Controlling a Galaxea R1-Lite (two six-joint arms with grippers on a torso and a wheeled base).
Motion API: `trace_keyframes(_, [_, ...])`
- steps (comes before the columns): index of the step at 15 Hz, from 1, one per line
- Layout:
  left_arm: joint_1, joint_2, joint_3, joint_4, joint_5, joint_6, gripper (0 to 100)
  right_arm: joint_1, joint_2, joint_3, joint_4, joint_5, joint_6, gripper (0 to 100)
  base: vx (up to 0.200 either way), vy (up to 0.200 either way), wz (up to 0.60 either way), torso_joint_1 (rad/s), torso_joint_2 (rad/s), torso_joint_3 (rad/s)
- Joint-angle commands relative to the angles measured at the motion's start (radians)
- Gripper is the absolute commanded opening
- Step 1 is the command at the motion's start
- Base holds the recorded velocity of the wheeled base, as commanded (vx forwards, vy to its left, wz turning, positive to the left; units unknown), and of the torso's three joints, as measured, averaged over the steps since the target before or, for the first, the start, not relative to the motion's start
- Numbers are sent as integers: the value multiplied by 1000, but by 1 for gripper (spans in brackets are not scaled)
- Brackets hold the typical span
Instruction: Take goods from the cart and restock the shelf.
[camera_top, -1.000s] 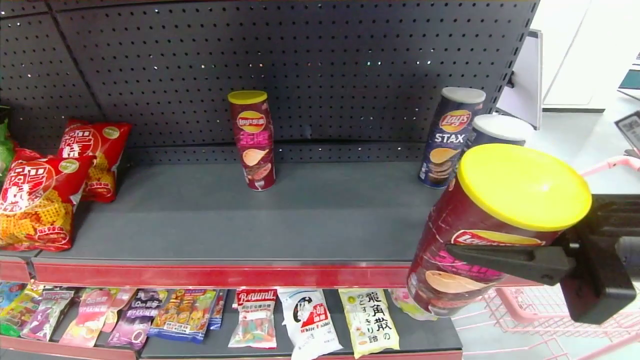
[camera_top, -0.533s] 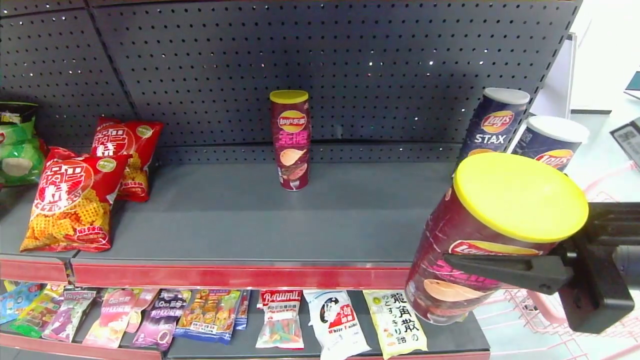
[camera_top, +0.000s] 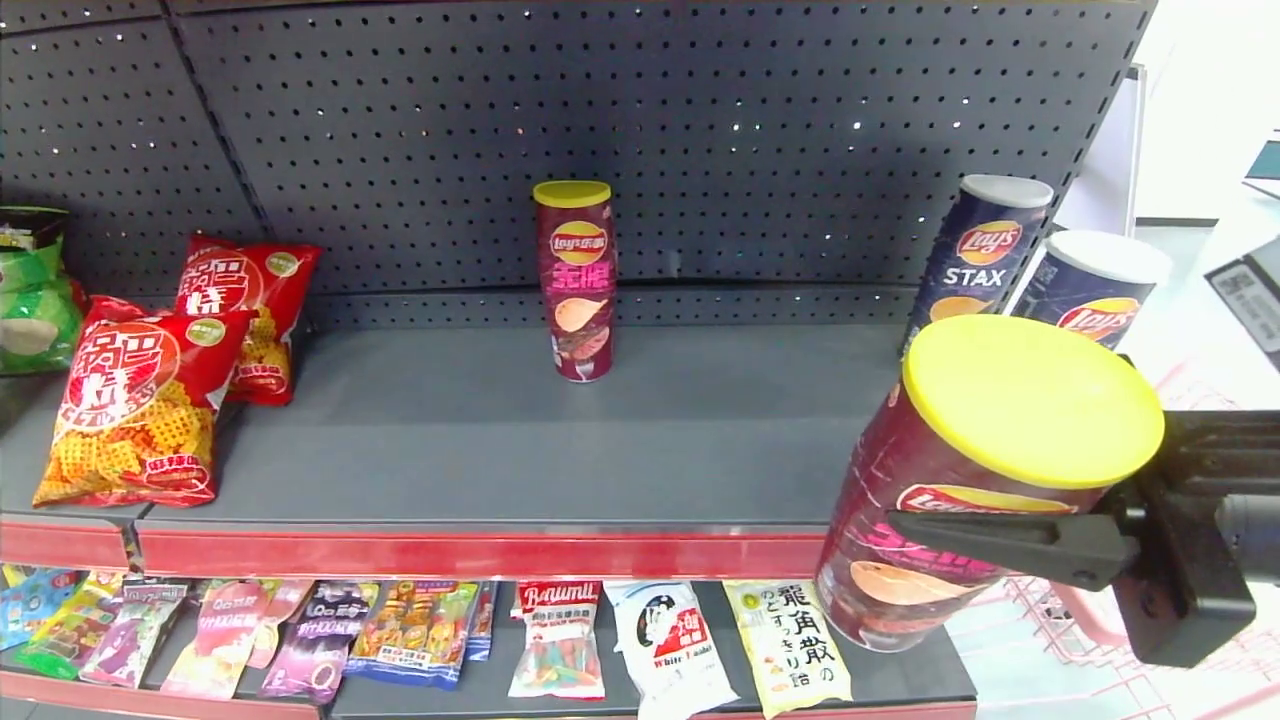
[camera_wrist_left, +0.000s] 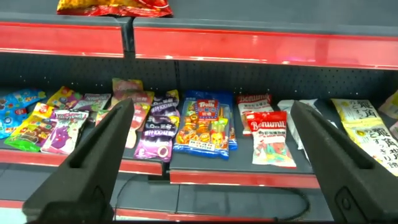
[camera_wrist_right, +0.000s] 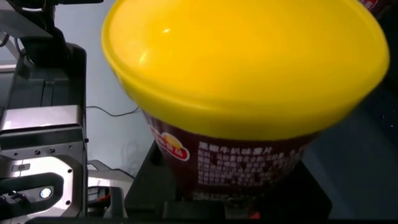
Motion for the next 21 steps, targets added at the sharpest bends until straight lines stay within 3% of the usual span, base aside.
trace_keyframes(1, [1, 0, 0, -1, 0, -1, 100, 0, 0, 7, 0, 1, -1, 0, 0, 0, 0, 0, 0, 0])
trace_keyframes(3, [1, 0, 0, -1, 0, -1, 100, -1, -2, 16, 0, 0, -1, 0, 0, 0, 0, 0, 0, 0])
trace_keyframes(11, [1, 1, 0, -1, 0, -4, 100, 0, -2, 22, 0, 1, -4, 0, 0, 200, 0, 4, 0, 4])
trace_keyframes(21, [1, 0, 0, -1, 0, 2, 100, 0, -3, 24, 0, 0, -7, 0, 0, 0, 0, 0, 0, 0])
